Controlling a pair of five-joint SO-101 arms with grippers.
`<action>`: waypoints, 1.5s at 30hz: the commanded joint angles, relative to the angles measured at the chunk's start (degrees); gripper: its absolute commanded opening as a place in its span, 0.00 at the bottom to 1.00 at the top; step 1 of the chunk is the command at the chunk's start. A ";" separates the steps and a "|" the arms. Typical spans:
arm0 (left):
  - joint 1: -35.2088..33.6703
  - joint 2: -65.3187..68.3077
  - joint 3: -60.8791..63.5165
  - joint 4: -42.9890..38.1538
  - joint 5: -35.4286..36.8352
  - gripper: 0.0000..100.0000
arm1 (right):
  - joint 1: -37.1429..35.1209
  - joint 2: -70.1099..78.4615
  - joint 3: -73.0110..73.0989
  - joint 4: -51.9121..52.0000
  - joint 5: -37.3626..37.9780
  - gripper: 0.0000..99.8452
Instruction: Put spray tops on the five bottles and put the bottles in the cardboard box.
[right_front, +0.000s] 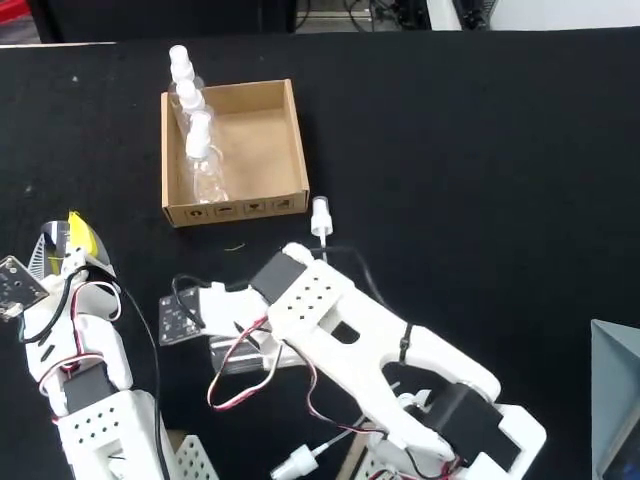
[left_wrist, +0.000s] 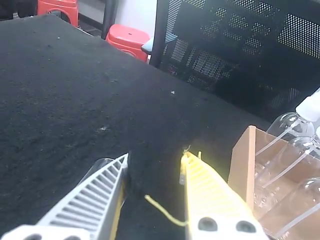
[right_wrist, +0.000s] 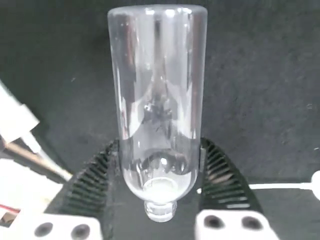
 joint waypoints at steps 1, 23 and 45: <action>-0.48 -0.88 1.27 -1.23 -0.09 0.15 | 4.13 -0.13 -4.09 2.55 0.09 0.11; -0.48 -0.88 1.27 -1.14 -0.09 0.15 | 25.67 -0.13 -5.05 12.66 -8.62 0.11; -0.48 -0.88 1.27 -1.14 -0.09 0.15 | 45.54 0.04 -13.05 7.21 -34.37 0.11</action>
